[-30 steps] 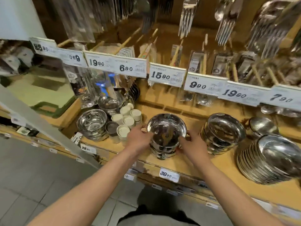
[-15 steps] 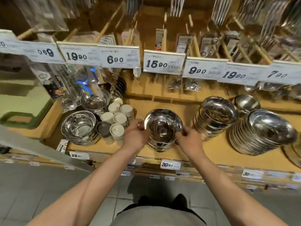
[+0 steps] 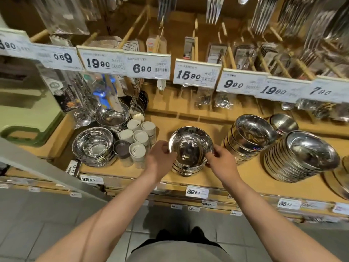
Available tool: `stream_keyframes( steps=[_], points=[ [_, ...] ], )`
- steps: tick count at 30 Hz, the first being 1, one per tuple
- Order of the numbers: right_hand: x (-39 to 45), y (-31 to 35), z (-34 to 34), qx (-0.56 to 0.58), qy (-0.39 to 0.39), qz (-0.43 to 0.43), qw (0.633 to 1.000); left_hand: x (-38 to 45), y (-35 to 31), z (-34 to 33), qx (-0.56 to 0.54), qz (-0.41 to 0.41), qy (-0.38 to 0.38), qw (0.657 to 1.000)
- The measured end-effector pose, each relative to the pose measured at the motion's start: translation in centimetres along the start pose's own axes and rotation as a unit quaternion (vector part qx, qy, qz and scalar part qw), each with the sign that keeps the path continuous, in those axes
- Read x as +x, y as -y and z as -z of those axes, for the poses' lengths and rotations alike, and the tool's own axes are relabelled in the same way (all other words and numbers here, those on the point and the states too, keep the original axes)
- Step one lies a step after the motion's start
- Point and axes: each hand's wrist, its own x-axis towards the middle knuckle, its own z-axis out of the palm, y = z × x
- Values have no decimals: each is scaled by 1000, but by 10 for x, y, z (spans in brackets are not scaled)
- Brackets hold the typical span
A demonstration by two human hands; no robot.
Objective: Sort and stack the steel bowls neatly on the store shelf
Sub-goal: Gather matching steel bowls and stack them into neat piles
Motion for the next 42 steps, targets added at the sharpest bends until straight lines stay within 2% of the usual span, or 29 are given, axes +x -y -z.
stream_keyframes(
  steps=[7, 17, 20, 22, 24, 26, 32, 42],
  points=[
    [-3, -7, -4, 110, 33, -66, 991, 7, 0, -1, -17, 41, 35, 998],
    [-6, -7, 1, 162, 43, -68, 983, 13, -14, -3, 36, 37, 32, 998],
    [-7, -4, 3, 194, 59, -117, 972, 11, -11, -1, -8, 30, 54, 998],
    [-9, -2, 3, 249, 98, -145, 953, 8, -8, -2, -70, 55, 76, 993],
    [-9, -2, 1, 290, 121, -148, 938, 4, -7, -5, -157, 81, 116, 977],
    [-8, -2, 0, 308, 123, -150, 931, 3, -9, -8, -197, 102, 117, 968],
    [6, 1, -7, 299, 113, -147, 936, 14, -9, -5, -187, 103, 73, 974],
    [15, 3, -14, 275, 81, -142, 948, 19, -13, -1, -184, 107, 89, 973]
  ],
)
